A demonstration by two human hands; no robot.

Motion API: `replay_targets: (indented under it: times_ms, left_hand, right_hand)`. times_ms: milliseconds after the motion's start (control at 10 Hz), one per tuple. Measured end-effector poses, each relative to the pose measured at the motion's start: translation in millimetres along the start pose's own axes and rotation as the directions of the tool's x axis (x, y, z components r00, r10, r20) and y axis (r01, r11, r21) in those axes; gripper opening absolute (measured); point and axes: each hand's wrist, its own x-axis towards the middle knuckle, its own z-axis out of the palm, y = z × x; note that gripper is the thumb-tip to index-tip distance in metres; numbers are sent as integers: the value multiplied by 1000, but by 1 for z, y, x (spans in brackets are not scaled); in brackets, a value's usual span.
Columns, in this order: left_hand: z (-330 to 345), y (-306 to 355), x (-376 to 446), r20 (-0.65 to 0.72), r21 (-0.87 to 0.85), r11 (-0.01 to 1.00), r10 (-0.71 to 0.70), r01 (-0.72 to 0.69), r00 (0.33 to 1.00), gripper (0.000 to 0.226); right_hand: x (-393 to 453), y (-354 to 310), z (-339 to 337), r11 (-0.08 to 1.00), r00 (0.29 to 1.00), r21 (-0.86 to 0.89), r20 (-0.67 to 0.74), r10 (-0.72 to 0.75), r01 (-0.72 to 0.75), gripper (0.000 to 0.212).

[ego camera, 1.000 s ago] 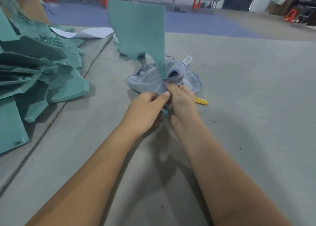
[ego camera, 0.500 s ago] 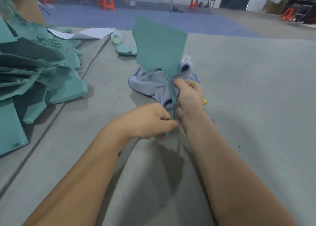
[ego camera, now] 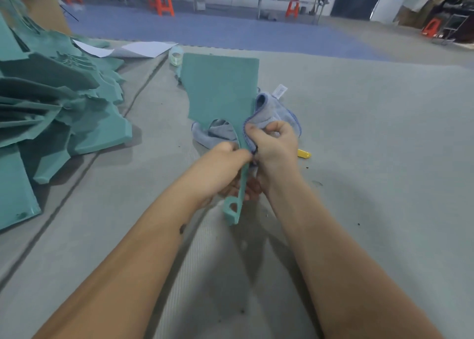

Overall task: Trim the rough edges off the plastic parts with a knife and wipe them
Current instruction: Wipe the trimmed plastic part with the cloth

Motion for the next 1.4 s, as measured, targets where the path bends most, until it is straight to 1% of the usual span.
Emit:
replay_targets:
  times_ms: [100,200,300,400,500,600,700,800,900,1000,1100,1200,1300,1400]
  left_hand:
    - [0,-6,6,-117,200,975,123,-98,986,17]
    - [-2,-7,8,-115,318,938,184,-139,976,18]
    - [0,-2,3,-15,361,921,166,-149,986,22]
    - [4,0,-5,104,339,939,30,-64,994,21]
    - [5,-1,-13,178,388,921,-117,40,977,15]
    - [3,1,-13,219,392,918,-150,54,964,18]
    - [2,2,-9,156,318,945,-126,71,980,16]
    - [0,-1,-1,12,214,976,-51,48,999,21]
    - [-5,-6,7,-163,188,982,42,-10,986,15]
    - [-16,-11,12,-214,249,968,34,21,976,9]
    - [-12,-10,12,-240,222,972,-24,79,971,13]
    - [-7,5,-1,-353,249,966,152,-64,923,25]
    - [-4,4,-8,-163,278,916,-253,290,954,45]
    - [-13,-2,5,-152,-8,944,-327,330,933,48]
  right_hand:
    - [-4,-2,7,998,999,-58,26,-24,25,36]
    - [1,-8,3,999,999,3,-18,-33,33,39]
    - [9,-13,-4,998,995,12,-69,-68,69,39]
    - [24,-20,-17,988,978,90,-177,-107,124,40]
    - [42,-29,-36,964,960,225,-269,-77,140,39]
    - [52,-32,-53,932,954,337,-299,-31,136,25]
    - [53,-34,-60,906,980,405,-193,-45,121,17]
    - [49,-39,-59,923,967,326,-213,-138,204,36]
    - [37,-46,-50,914,907,170,-281,-314,369,19]
    - [21,-48,-36,793,773,-75,-185,-606,604,4]
    - [-1,-35,-13,603,656,-269,199,-728,751,17]
    - [-15,-11,1,563,666,-422,660,-347,711,25]
    - [-12,-3,7,604,766,-657,632,114,452,40]
    - [5,-5,14,512,806,-754,563,182,411,54]
